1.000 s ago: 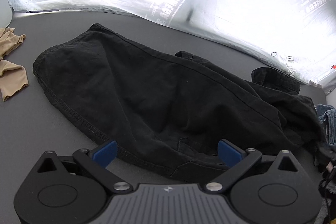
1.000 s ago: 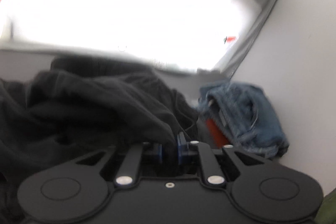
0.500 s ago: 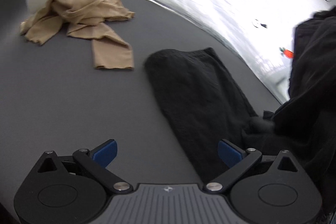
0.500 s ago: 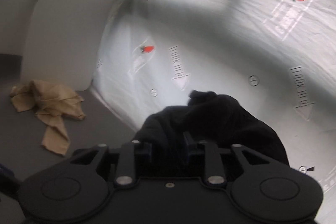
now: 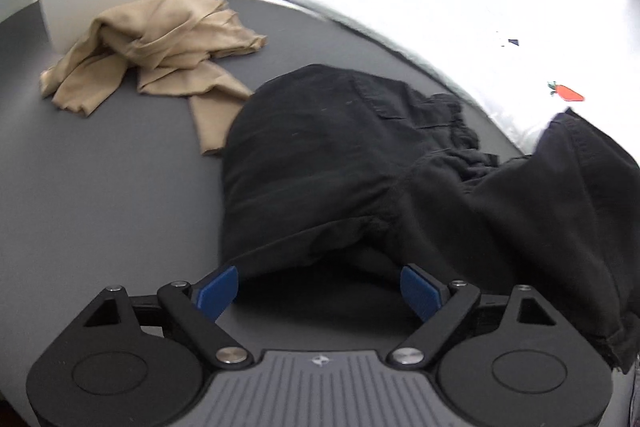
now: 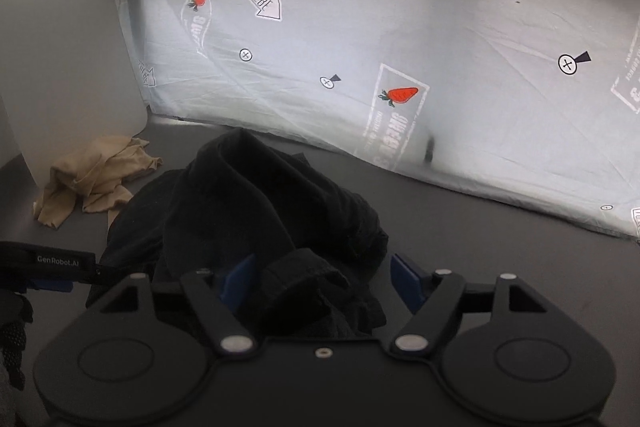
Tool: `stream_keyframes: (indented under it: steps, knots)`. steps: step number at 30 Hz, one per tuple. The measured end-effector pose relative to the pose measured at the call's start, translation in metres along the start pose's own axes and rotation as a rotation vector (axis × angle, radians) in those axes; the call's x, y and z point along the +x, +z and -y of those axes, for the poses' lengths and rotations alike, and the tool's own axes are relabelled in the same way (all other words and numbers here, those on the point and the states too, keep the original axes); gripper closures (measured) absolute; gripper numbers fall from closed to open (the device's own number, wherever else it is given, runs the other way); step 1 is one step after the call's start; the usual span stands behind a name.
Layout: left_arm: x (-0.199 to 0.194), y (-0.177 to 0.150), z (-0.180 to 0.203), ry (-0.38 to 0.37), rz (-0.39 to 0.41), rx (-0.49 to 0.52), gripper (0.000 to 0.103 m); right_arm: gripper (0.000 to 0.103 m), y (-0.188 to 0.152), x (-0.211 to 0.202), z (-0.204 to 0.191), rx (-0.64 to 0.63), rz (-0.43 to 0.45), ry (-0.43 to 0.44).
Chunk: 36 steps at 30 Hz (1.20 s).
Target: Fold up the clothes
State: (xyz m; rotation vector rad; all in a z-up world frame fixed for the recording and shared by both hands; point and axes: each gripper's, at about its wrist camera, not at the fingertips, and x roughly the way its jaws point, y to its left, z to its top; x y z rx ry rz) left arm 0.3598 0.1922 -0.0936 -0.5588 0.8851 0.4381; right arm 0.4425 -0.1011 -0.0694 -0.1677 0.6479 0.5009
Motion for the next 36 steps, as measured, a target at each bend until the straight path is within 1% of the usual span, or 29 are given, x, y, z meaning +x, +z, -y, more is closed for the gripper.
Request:
stream_keyframes:
  steps: [2,4,6,8,9,13,14,15,16,17,18,19,20,22,25,26,27,28,29,30,31,34,36]
  knots:
    - [-0.003,0.002,0.013,-0.052,0.01,-0.005,0.015,0.029,0.007,-0.006,0.007,0.034,0.037,0.006]
    - [-0.007,0.004,0.025,-0.103,0.019,-0.01,0.015,0.029,0.017,-0.01,0.022,0.122,0.057,0.047]
    - [-0.01,0.006,0.038,-0.155,0.029,-0.015,0.015,0.028,0.026,-0.006,0.042,0.274,0.045,0.095]
    - [-0.014,0.008,0.05,-0.207,0.039,-0.02,0.015,0.027,0.028,0.007,0.062,0.438,0.001,0.15]
    - [-0.016,0.01,0.057,-0.233,0.044,-0.022,0.015,0.027,0.029,0.018,0.071,0.518,-0.034,0.184]
    - [-0.02,0.011,0.078,-0.304,0.017,-0.007,0.014,0.025,0.033,0.072,0.099,0.816,-0.173,0.327]
    - [-0.022,0.012,0.084,-0.321,0.013,0.003,0.014,0.024,0.033,0.084,0.104,0.882,-0.199,0.351]
    - [-0.024,0.013,0.091,-0.339,0.01,0.017,0.012,0.021,0.031,0.1,0.111,0.965,-0.23,0.385]
    - [-0.024,0.012,0.098,-0.35,0.012,0.036,0.008,0.019,0.031,0.118,0.116,1.03,-0.266,0.407]
    - [-0.024,0.012,0.105,-0.358,0.017,0.056,0.006,0.019,0.03,0.135,0.121,1.094,-0.303,0.427]
    - [-0.023,0.011,0.113,-0.353,0.023,0.079,0.004,0.019,0.03,0.153,0.125,1.128,-0.339,0.421]
    - [-0.021,0.009,0.12,-0.339,0.024,0.103,0.004,0.019,0.03,0.166,0.127,1.135,-0.379,0.405]
    - [-0.017,0.008,0.127,-0.319,0.019,0.129,0.004,0.019,0.03,0.183,0.128,1.144,-0.446,0.375]
    - [-0.009,0.004,0.137,-0.286,-0.003,0.169,0.004,0.019,0.024,0.205,0.129,1.176,-0.529,0.353]
    - [0.001,-0.002,0.145,-0.265,-0.031,0.187,0.004,0.019,0.014,0.231,0.127,1.227,-0.656,0.311]
    - [0.004,-0.004,0.146,-0.258,-0.037,0.18,0.004,0.019,0.01,0.236,0.123,1.238,-0.679,0.311]
    - [0.005,-0.004,0.147,-0.256,-0.04,0.175,0.004,0.025,0.01,0.24,0.12,1.234,-0.686,0.319]
    - [0.006,-0.004,0.147,-0.255,-0.042,0.17,0.004,0.047,0.014,0.238,0.116,1.213,-0.659,0.317]
    - [0.006,-0.004,0.148,-0.254,-0.045,0.166,0.004,0.056,0.018,0.236,0.112,1.193,-0.633,0.314]
    - [0.006,-0.004,0.148,-0.253,-0.046,0.166,0.004,0.068,0.023,0.234,0.108,1.171,-0.605,0.313]
    - [0.004,-0.004,0.148,-0.248,-0.04,0.172,0.004,0.075,0.035,0.224,0.102,1.128,-0.549,0.336]
    - [-0.006,-0.003,0.148,-0.235,-0.011,0.2,0.004,0.078,0.075,0.19,0.084,0.995,-0.382,0.408]
    - [-0.019,-0.005,0.151,-0.252,0.023,0.232,0.004,0.079,0.104,0.162,0.073,0.941,-0.284,0.468]
